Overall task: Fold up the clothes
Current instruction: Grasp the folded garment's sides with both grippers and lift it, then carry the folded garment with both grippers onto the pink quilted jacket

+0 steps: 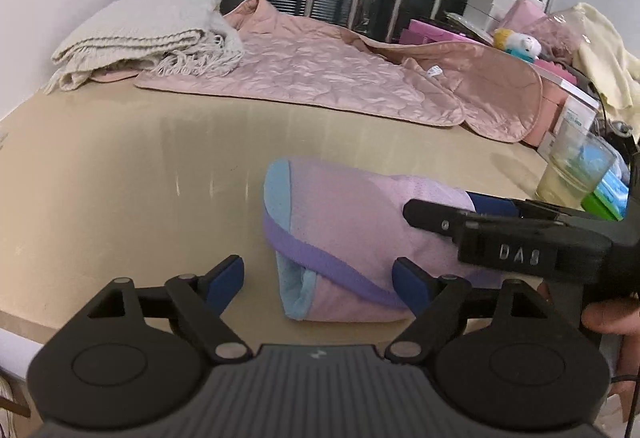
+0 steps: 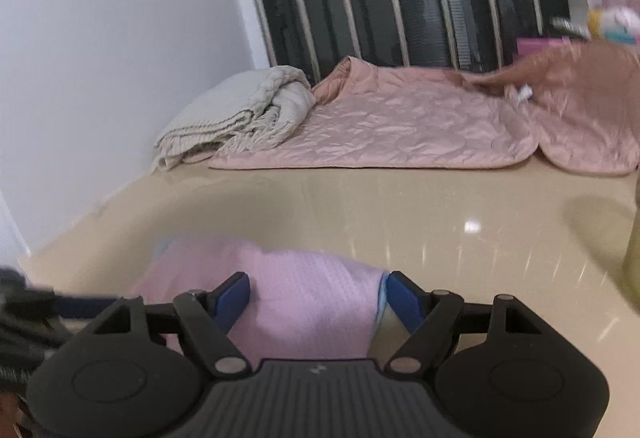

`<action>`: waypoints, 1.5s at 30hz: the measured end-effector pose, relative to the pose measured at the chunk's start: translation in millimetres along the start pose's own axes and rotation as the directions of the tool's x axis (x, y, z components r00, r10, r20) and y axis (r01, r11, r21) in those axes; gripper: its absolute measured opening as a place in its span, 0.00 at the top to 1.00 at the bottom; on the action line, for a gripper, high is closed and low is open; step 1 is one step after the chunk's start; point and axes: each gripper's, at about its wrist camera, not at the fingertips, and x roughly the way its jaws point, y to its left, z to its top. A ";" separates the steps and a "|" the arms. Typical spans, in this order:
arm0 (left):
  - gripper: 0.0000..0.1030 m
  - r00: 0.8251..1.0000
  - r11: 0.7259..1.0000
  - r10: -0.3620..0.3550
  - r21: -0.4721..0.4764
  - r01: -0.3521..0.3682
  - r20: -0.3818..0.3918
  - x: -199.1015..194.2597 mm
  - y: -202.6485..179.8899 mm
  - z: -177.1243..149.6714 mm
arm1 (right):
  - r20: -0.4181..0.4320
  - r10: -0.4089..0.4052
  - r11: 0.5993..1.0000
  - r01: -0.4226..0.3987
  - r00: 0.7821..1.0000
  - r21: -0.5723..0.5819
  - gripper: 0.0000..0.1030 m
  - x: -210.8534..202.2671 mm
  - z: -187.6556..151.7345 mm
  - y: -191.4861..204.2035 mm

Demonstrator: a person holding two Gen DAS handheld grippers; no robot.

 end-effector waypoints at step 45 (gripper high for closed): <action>0.85 0.903 0.964 -0.226 0.219 0.153 0.364 76.2 -37.6 269.8 | 0.296 -0.179 0.969 0.220 0.938 -0.111 0.88 54.8 268.9 -39.5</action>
